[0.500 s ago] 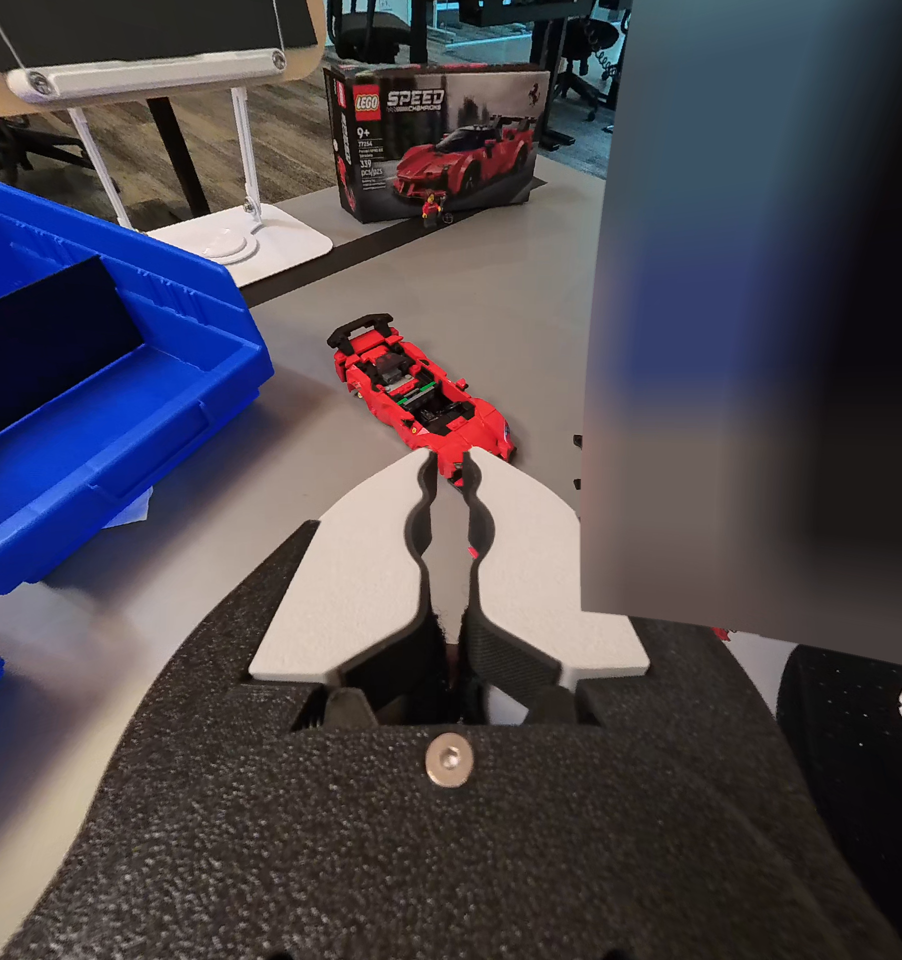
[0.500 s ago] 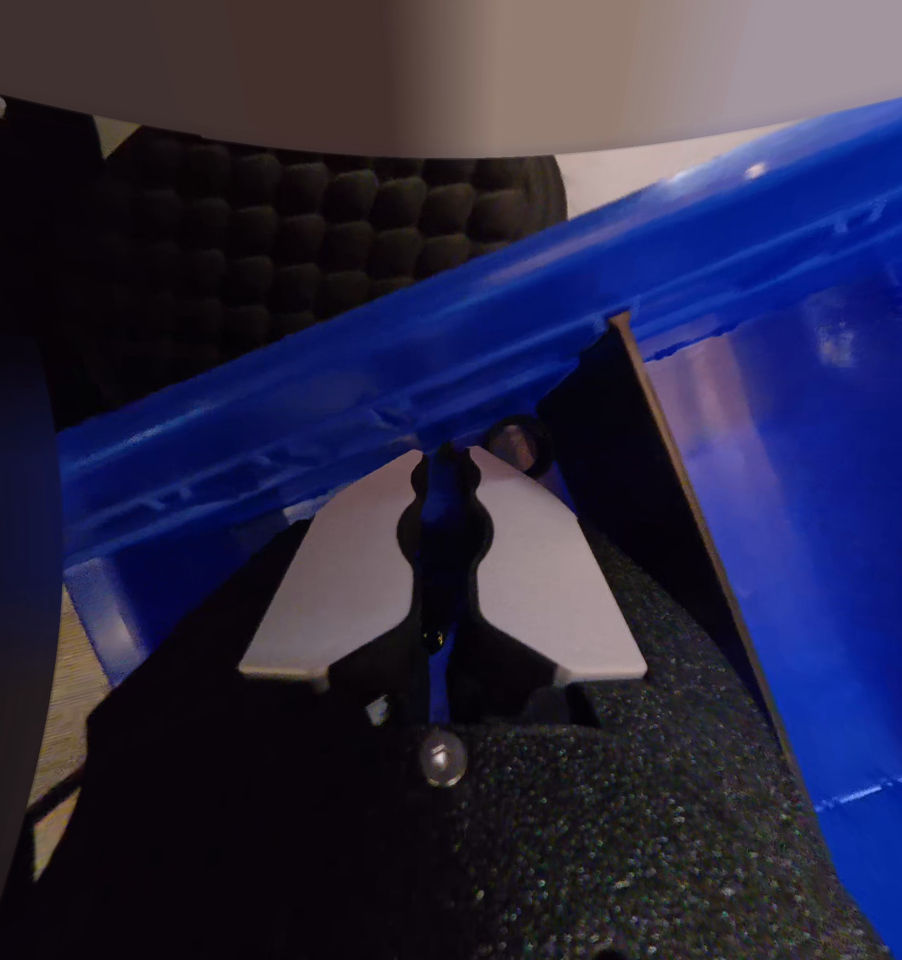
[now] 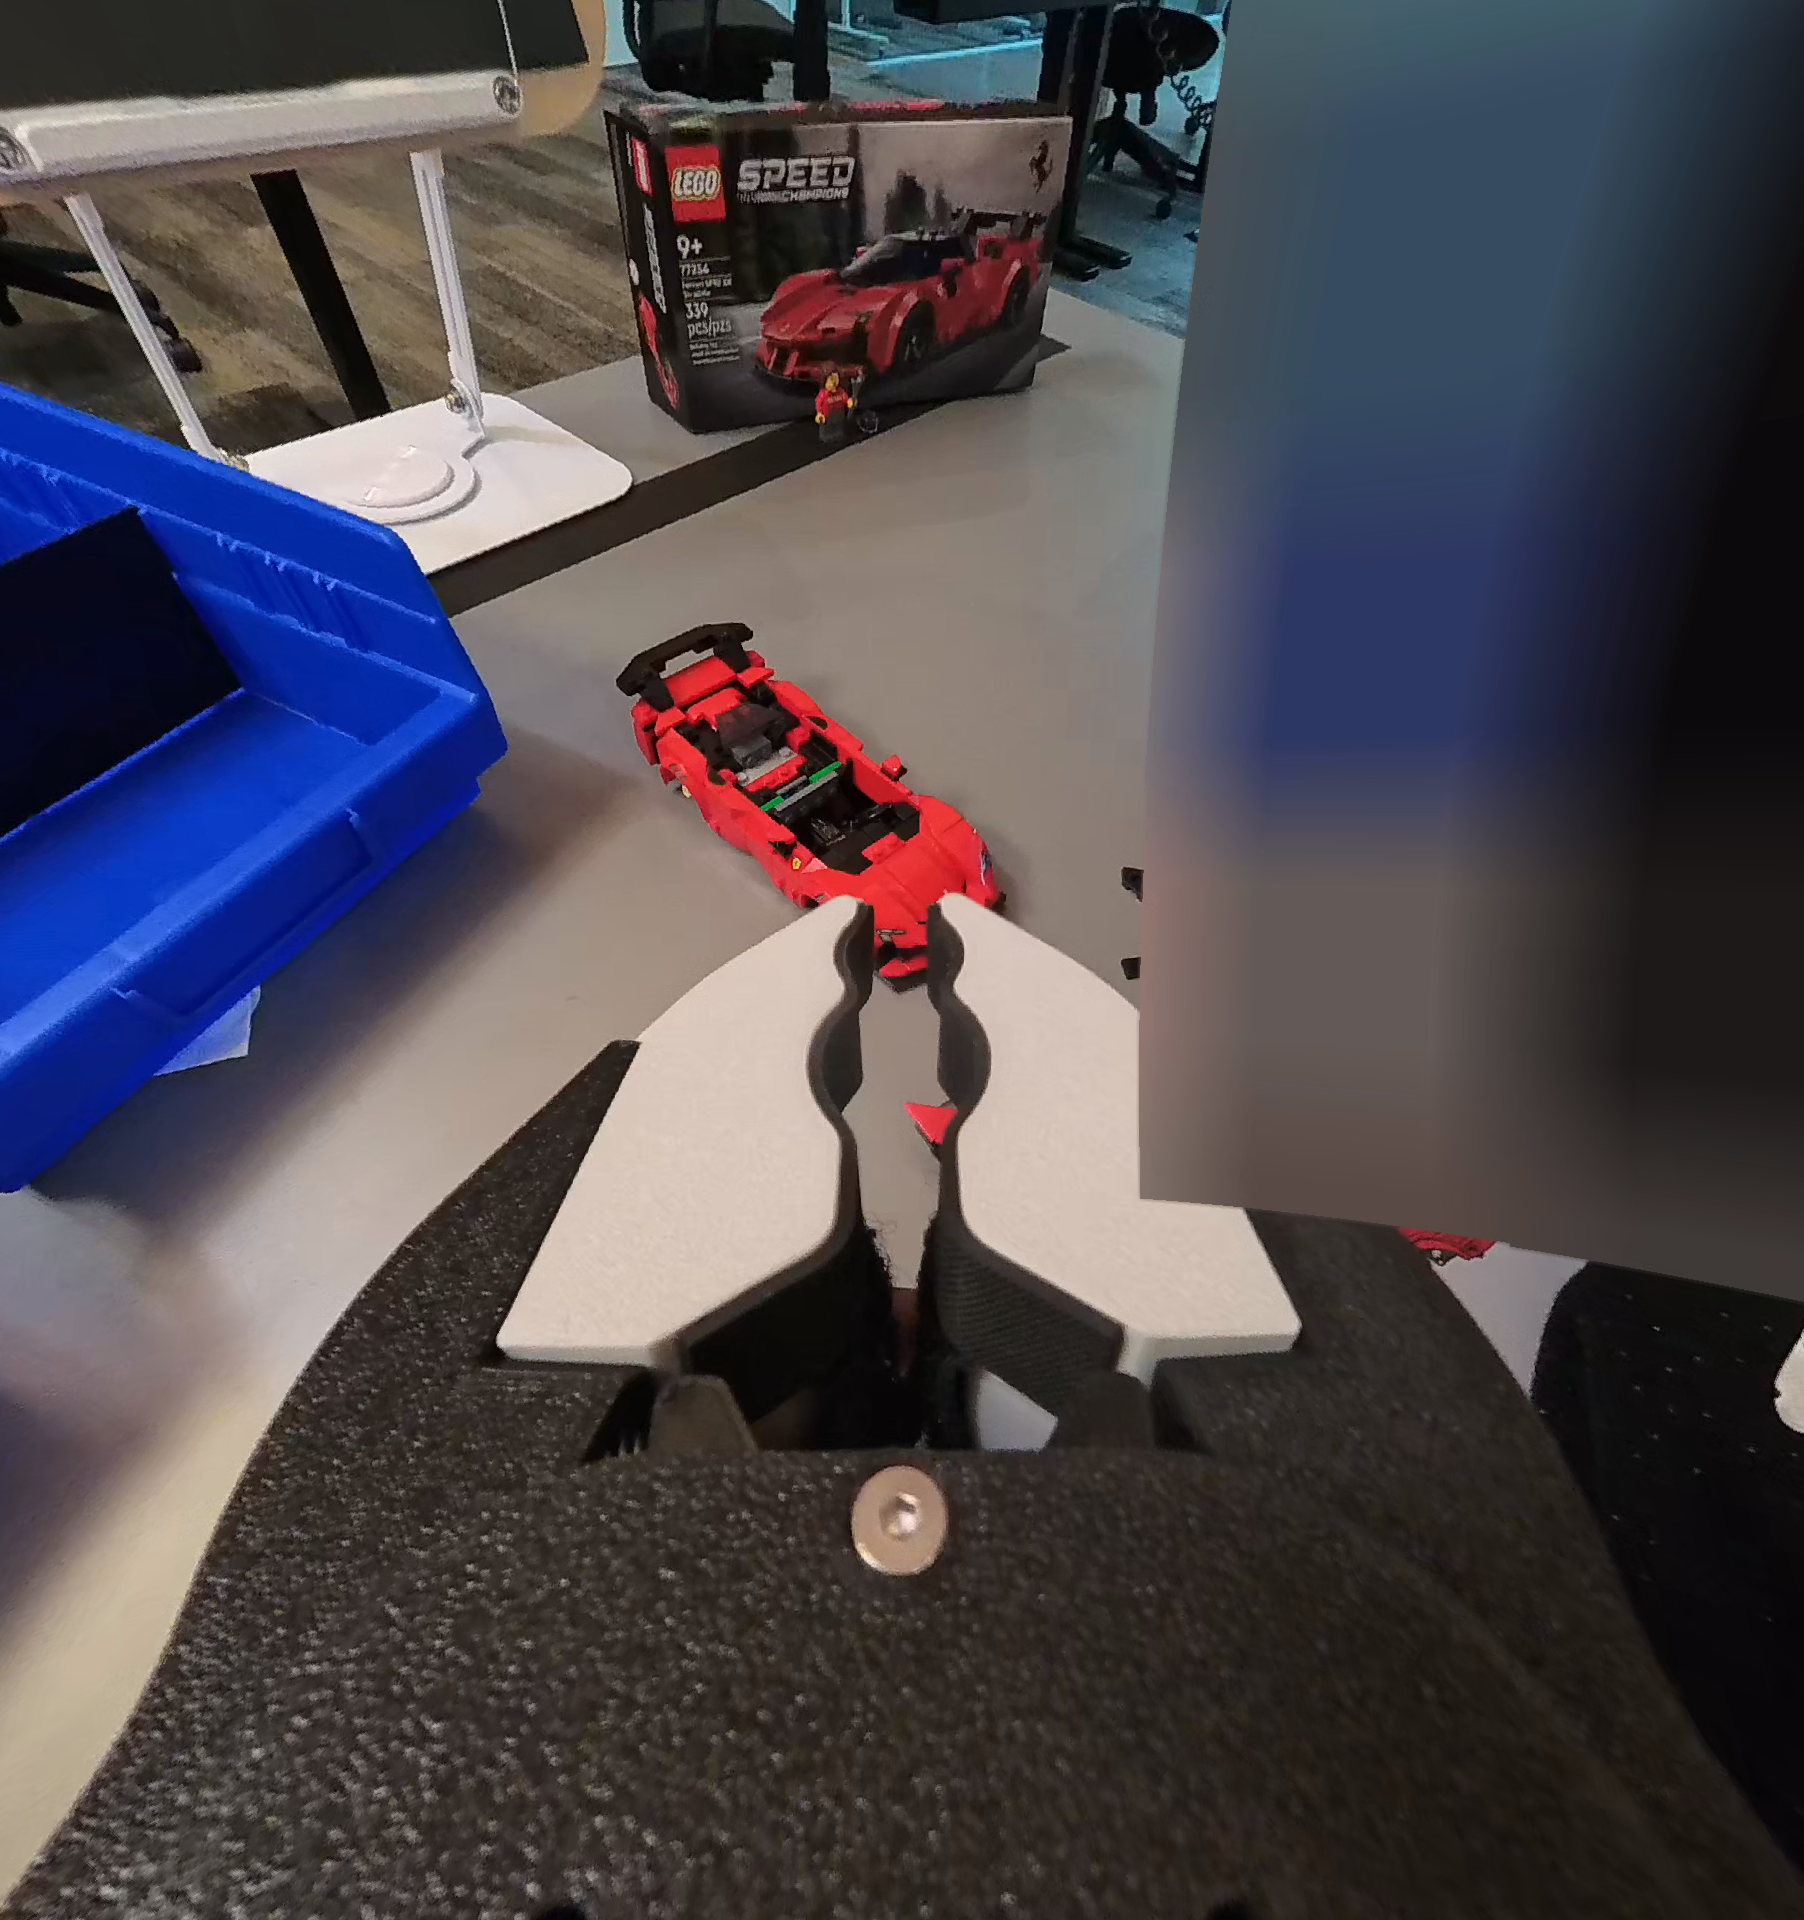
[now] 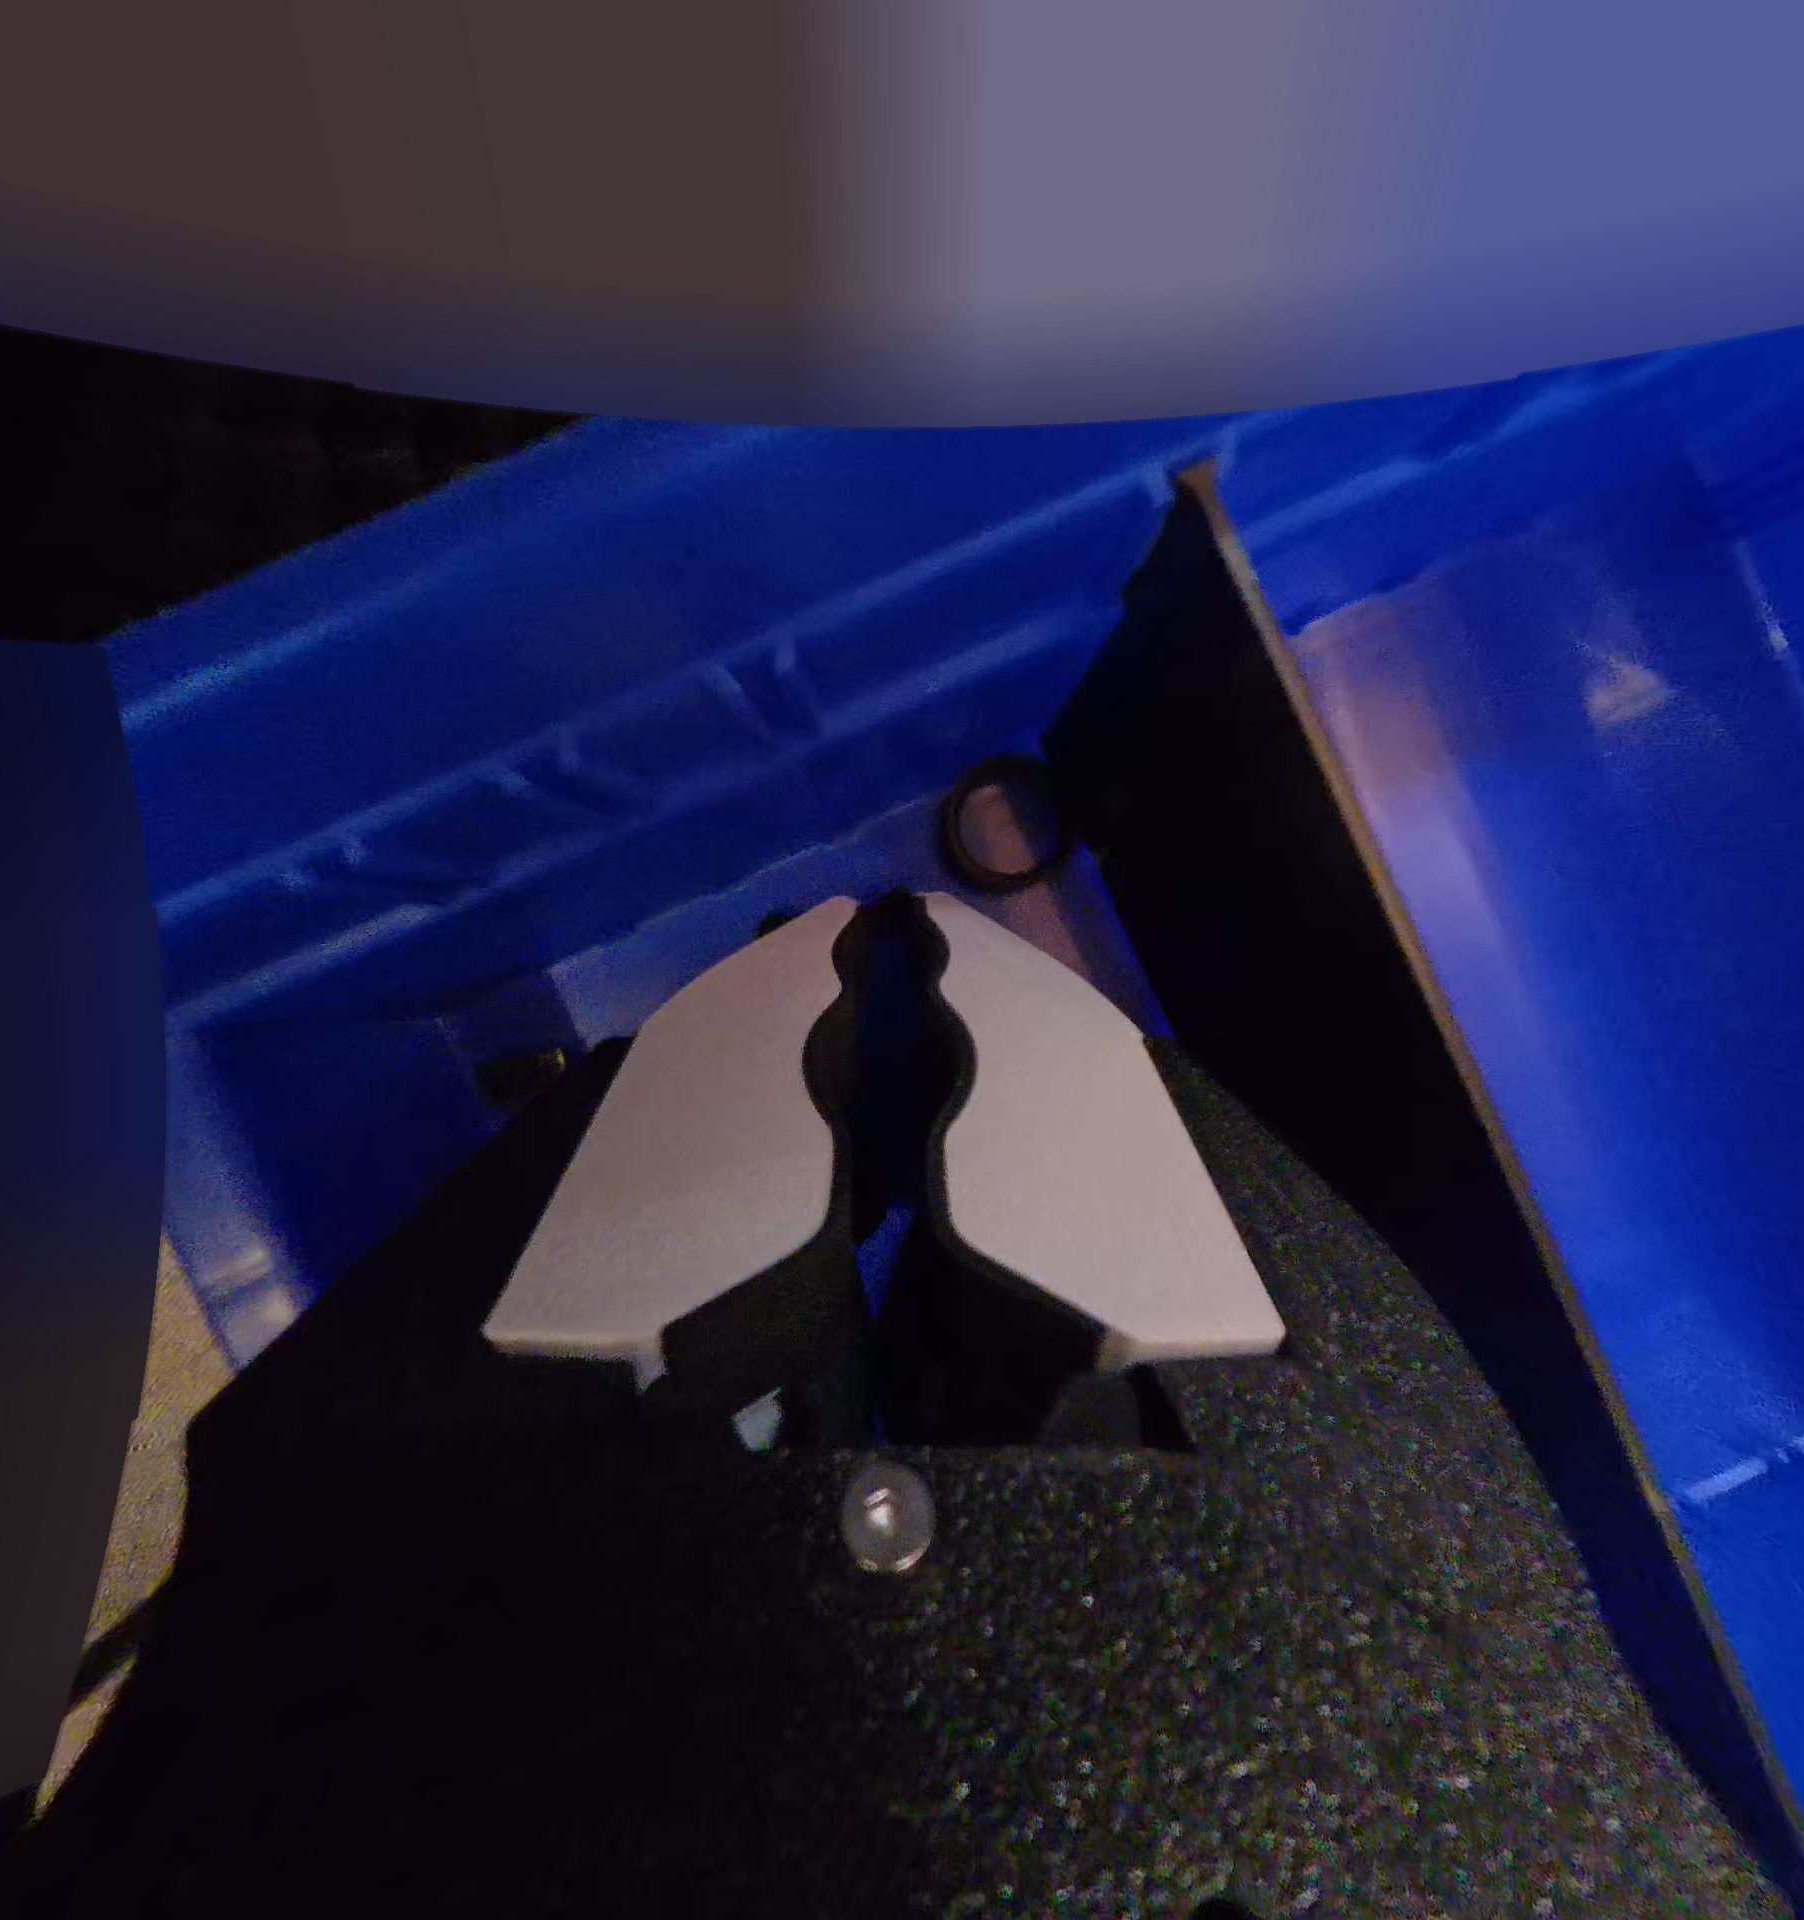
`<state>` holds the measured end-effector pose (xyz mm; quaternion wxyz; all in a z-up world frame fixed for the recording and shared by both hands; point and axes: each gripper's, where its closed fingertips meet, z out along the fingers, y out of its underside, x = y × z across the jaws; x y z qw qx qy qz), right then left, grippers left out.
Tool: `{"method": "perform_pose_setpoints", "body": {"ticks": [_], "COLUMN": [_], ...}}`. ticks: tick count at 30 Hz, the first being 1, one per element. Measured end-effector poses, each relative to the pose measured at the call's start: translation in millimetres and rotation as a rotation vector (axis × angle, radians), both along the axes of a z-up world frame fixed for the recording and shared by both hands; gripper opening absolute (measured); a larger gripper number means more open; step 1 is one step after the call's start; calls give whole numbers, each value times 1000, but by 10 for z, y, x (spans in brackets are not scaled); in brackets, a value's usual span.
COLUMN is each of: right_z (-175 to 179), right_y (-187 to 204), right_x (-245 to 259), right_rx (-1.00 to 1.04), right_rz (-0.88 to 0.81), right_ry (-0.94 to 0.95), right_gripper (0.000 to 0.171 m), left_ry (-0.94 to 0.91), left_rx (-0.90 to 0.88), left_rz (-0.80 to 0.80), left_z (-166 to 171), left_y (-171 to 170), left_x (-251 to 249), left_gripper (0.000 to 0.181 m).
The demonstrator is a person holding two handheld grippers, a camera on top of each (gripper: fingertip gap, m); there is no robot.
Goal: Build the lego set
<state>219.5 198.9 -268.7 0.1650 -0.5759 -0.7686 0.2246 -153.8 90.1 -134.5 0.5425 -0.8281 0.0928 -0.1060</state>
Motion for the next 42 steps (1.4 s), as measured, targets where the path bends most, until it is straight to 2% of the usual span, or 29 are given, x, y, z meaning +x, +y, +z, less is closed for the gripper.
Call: {"method": "perform_pose_setpoints", "body": {"ticks": [3,6,8,11,14,17,21,24,32,38,42], "right_z": [296,860,1280,1843,2256,2558,2619,2562,2474,2453,2409], "right_y": [105,199,227,79,-168,-474,-873,-1070,-1384,-1396,-1367], "right_x": [38,-67,-159,-321,-543,-789,-1193,-1475,-1911,-1970,-1965], "right_rx": [17,-60,-224,-507,-828,-1089,-1303,-1383,-1429,-1436,-1436], "right_rz": [-78,-209,-308,-327,-289,-223,-168,-161,-155,-162,-176], "right_ry": [109,421,651,916,1051,1142,1155,1134,1040,1021,1018], "right_gripper": [8,8,8,8,7,7,7,7,7,7,7], "left_ry": [-4,-47,-96,-90,21,126,206,298,429,436,433], "left_rx": [19,77,132,201,360,576,749,759,739,726,697], "left_rz": [-1,-11,-52,-164,-330,-537,-798,-922,-984,-986,-999], "left_z": [37,94,128,174,400,759,1137,1196,1153,1097,1060], "left_y": [-26,-4,76,233,342,283,29,-120,-303,-278,-246], "left_x": [20,102,239,510,866,1301,1795,1959,1942,1914,1915], "left_gripper": [9,10,16,33,36,31,25,22,22,10,8]}}
